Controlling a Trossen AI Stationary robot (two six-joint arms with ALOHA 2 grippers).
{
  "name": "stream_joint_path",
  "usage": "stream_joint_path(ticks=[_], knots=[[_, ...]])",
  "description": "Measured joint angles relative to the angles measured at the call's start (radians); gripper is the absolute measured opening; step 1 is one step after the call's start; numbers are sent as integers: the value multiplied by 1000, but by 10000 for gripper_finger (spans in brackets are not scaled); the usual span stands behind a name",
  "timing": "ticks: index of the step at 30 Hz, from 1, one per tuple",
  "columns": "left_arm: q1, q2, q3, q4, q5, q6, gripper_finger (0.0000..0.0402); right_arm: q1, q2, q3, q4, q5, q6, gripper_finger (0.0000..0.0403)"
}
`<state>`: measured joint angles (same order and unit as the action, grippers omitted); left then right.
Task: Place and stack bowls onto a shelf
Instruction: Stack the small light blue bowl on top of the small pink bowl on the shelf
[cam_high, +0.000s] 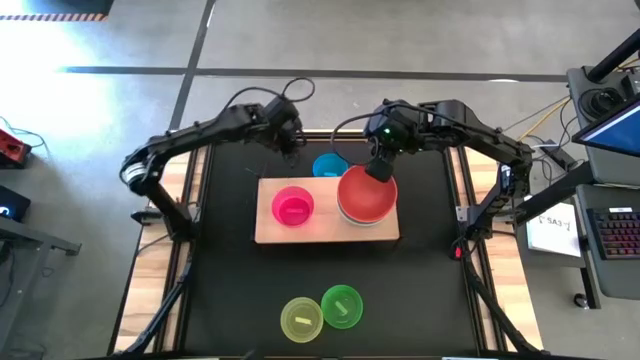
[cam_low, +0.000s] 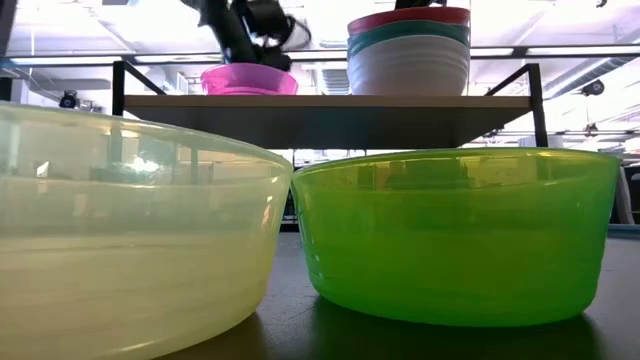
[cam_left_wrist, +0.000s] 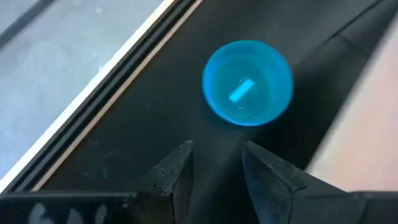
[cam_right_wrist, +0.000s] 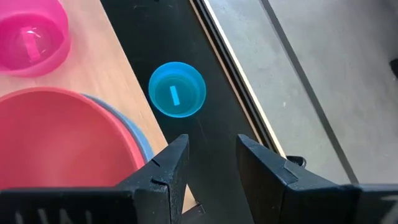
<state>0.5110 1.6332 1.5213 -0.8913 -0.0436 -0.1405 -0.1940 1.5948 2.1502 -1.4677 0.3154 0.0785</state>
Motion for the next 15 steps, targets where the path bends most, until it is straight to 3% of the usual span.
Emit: stream_joint_path(ticks=[6, 15], knots=[[69, 125, 98, 10, 1, 61, 119, -21, 0, 0, -1, 0, 38, 123], [74, 307, 253, 2, 30, 94, 119, -49, 0, 0, -2, 0, 87, 123]])
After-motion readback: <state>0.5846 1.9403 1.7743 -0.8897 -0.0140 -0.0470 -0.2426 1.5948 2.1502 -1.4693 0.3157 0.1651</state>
